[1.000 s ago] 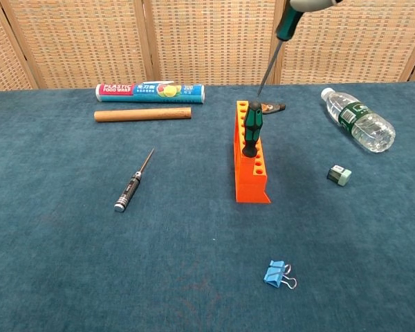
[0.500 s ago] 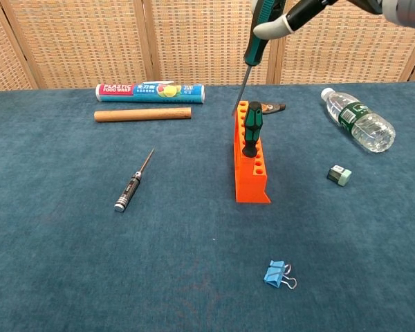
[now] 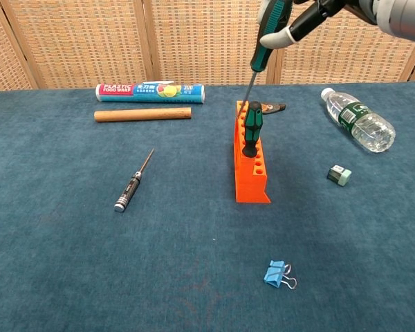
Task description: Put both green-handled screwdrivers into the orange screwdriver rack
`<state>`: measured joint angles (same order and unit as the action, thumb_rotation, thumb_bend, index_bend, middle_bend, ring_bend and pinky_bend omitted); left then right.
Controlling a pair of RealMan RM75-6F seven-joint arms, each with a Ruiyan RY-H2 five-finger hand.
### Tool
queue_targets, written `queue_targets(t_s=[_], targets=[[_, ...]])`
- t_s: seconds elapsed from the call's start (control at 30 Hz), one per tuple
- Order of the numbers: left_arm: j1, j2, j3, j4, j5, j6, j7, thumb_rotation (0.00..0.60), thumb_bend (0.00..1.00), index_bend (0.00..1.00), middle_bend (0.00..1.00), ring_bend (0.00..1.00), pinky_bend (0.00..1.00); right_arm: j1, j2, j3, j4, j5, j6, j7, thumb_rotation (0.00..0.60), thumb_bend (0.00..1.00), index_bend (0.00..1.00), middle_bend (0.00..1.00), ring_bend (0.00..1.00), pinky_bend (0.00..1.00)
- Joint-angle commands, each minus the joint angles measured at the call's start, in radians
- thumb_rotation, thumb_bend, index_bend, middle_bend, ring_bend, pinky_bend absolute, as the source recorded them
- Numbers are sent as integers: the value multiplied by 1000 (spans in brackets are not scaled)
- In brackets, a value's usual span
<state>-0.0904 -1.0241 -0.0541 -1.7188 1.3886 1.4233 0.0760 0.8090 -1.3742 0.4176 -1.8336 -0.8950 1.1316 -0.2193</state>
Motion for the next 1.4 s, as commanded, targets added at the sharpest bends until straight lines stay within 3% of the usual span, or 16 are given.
queue_targets(t_s=[0.03, 0.77, 1.4], targets=[[0, -1, 0, -1, 1, 0, 2, 600, 0, 0, 0, 0, 0, -3, 4, -3, 2, 3, -2, 3, 600, 398, 616, 82, 0, 0], [-2, -3, 3, -2, 3, -4, 7, 600, 0, 0, 0, 0, 0, 2, -13, -30, 54, 19, -29, 11, 600, 398, 617, 82, 0, 0], [-9, -3, -3, 5, -22, -21, 1, 600, 0, 0, 0, 0, 0, 107, -74, -21, 149, 187, -99, -107, 600, 399, 617, 82, 0, 0]])
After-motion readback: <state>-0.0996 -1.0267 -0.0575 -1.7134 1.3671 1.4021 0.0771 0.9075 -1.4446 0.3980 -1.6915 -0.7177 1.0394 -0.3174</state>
